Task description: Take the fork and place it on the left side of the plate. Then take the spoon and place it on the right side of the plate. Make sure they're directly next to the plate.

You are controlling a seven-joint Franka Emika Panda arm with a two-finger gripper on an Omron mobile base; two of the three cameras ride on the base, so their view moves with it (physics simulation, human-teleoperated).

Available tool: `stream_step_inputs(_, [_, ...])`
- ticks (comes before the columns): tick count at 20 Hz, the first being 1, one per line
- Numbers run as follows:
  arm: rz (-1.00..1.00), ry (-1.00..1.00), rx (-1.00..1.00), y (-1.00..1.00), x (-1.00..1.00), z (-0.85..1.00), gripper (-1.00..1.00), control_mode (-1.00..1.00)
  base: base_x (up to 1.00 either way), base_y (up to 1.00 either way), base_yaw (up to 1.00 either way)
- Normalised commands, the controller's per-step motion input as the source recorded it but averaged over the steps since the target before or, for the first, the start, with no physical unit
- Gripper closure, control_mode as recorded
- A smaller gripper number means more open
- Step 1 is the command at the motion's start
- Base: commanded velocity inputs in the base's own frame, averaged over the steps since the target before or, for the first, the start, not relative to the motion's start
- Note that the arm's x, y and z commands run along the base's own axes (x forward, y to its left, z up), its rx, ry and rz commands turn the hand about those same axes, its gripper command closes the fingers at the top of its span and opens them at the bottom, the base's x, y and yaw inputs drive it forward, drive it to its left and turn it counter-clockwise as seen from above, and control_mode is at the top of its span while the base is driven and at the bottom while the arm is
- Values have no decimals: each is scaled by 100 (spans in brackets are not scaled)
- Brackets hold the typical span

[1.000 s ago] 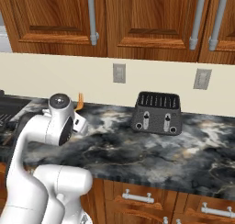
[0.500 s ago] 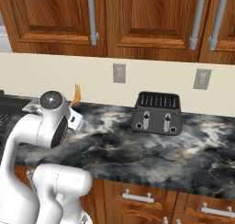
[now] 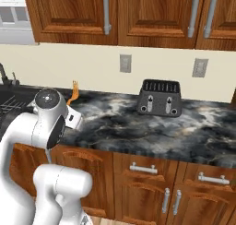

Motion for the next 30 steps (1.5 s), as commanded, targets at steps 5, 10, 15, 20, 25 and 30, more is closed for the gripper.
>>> stream_step_inputs(5, [0,0,0,0,0,0,100,100,-79,51,-2])
stream_step_inputs(10, [0,0,0,0,0,0,100,100,-84,63,-14])
stream_step_inputs(15, [0,0,0,0,0,0,100,100,-92,48,-21])
stream_step_inputs(20, [0,0,0,0,0,0,100,100,-91,49,-25])
stream_step_inputs(25, [0,0,0,0,0,0,100,100,-91,40,-27])
stream_step_inputs(30, [0,0,0,0,0,0,100,100,-91,27,-26])
